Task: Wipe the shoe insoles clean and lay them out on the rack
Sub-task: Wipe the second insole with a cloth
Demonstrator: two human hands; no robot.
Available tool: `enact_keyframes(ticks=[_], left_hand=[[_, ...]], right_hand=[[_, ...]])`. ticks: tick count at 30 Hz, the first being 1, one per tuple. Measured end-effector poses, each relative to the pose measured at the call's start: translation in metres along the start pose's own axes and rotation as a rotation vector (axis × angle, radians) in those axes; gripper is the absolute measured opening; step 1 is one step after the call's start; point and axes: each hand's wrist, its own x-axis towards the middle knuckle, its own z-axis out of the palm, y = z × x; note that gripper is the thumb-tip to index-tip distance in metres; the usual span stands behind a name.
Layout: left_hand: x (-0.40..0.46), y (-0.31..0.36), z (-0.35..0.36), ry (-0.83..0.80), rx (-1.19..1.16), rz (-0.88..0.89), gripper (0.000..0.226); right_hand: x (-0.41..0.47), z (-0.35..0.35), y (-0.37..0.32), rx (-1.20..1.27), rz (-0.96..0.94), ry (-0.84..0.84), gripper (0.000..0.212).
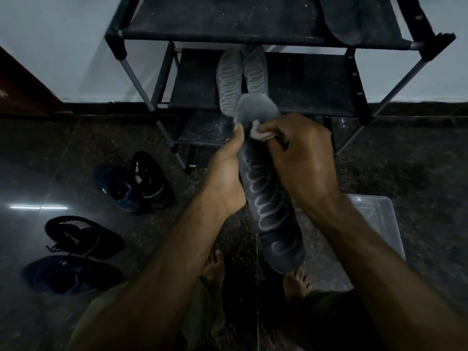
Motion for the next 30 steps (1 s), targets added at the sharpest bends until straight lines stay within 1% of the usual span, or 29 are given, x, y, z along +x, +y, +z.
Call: enact_keyframes(ticks=[2, 4, 8, 10, 12, 14, 18, 21, 23, 25, 30], left_hand=[[0.000, -0.004, 0.003, -0.013, 0.053, -0.015, 0.049], [0.000, -0.005, 0.002, -0.008, 0.069, -0.027, 0.051], [0.004, 0.000, -0.005, -0.004, 0.016, -0.022, 0.067], [0.004, 0.001, -0.008, 0.007, -0.002, -0.019, 0.071], [0.004, 0.000, -0.007, 0.009, 0.015, -0.022, 0.067], [0.003, -0.003, -0.003, -0.011, 0.047, -0.039, 0.063], [0.003, -0.008, 0.001, -0.010, 0.082, -0.055, 0.057], [0.004, -0.005, -0.002, 0.001, 0.035, -0.047, 0.059], [0.005, -0.002, -0.005, 0.002, -0.005, -0.034, 0.058], [0.003, 0.000, -0.005, -0.015, -0.022, -0.029, 0.058], [0.001, -0.007, 0.003, -0.072, 0.005, -0.069, 0.056]], right_hand=[[0.004, -0.004, 0.008, -0.016, 0.030, 0.048, 0.013], [0.002, -0.004, 0.007, 0.009, 0.037, 0.047, 0.012], [-0.009, 0.007, -0.011, 0.009, -0.048, -0.059, 0.015], [-0.008, 0.008, -0.012, 0.027, -0.043, -0.078, 0.015], [-0.004, 0.002, -0.007, 0.024, -0.015, -0.030, 0.011], [0.001, -0.004, 0.000, -0.017, 0.014, 0.024, 0.012], [0.005, -0.010, 0.006, -0.031, 0.040, 0.055, 0.015], [-0.001, -0.002, -0.006, 0.048, -0.019, 0.020, 0.014], [-0.007, 0.006, -0.012, 0.044, -0.072, 0.001, 0.013], [-0.008, 0.008, -0.012, 0.021, -0.107, 0.022, 0.012], [0.004, -0.008, 0.004, 0.008, -0.021, 0.128, 0.010]])
